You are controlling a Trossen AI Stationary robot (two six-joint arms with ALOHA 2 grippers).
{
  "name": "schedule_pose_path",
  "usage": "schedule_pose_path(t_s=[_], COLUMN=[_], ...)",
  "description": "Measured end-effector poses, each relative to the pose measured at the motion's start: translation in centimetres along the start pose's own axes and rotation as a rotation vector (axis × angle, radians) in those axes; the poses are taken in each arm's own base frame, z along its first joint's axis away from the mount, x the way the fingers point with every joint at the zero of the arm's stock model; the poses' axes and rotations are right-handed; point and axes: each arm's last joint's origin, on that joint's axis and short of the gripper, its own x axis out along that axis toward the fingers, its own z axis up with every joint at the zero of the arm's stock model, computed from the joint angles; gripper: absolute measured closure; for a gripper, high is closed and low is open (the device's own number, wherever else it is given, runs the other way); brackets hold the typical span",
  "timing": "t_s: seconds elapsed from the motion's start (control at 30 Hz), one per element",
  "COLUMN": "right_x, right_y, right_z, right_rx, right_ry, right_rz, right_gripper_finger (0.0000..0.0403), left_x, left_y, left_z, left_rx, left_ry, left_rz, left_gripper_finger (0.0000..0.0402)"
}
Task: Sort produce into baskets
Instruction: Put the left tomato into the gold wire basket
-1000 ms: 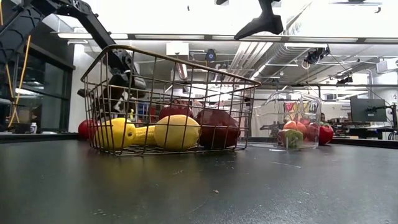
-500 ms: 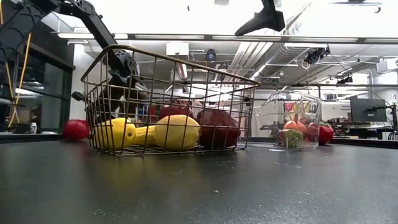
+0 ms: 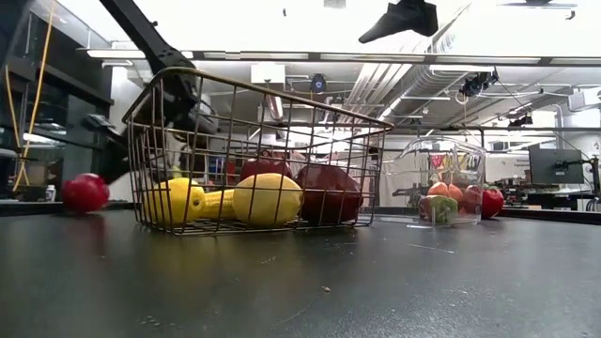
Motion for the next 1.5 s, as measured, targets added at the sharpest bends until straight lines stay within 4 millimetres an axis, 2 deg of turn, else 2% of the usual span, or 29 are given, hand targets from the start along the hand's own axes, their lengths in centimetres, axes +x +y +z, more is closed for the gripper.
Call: schedule_pose_path(t_s=[0.17,0.33,0.7,0.83,1.03,1.13,1.23,1.4,1.5], right_x=[-0.2,-0.3,-0.3,-0.3,-0.3,-0.3,-0.3,-0.3,-0.3], right_y=[0.6,0.8,0.7,0.6,0.7,0.7,0.6,0.6,0.6], right_z=[-0.6,-0.8,-0.7,-0.6,-0.5,-0.5,-0.5,-0.5,-0.5], right_rx=[-0.019,-0.026,-0.032,-0.024,-0.022,-0.022,-0.021,0.006,0.009], right_ry=[-0.003,-0.015,-0.029,-0.047,-0.056,-0.061,-0.074,-0.079,-0.08], right_rz=[0.004,-0.005,-0.02,-0.037,-0.036,-0.042,-0.055,-0.059,-0.06], right_gripper_finger=[0.0026,0.0026,0.0026,0.0026,0.0026,0.0026,0.0026,0.0026,0.0026], left_x=[0.7,1.0,-1.8,-2.8,-5.7,-7.0,-8.1,-9.5,-9.5], left_y=[2.1,3.1,3.3,4.4,6.6,7.2,7.6,7.8,7.4], left_z=[-2.7,-5.2,-9.0,-8.9,-7.1,-6.1,-5.3,-4.4,-4.2], left_rx=[-0.068,-0.159,-0.241,-0.195,0.031,0.155,0.296,0.483,0.607], left_ry=[0.046,0.077,0.01,-0.063,-0.209,-0.222,-0.2,-0.124,-0.036], left_rz=[-0.021,-0.095,-0.271,-0.336,-0.457,-0.542,-0.626,-0.713,-0.669], left_gripper_finger=[0.0401,0.0401,0.0401,0.0401,0.0396,0.0374,0.0335,0.0242,0.0186])
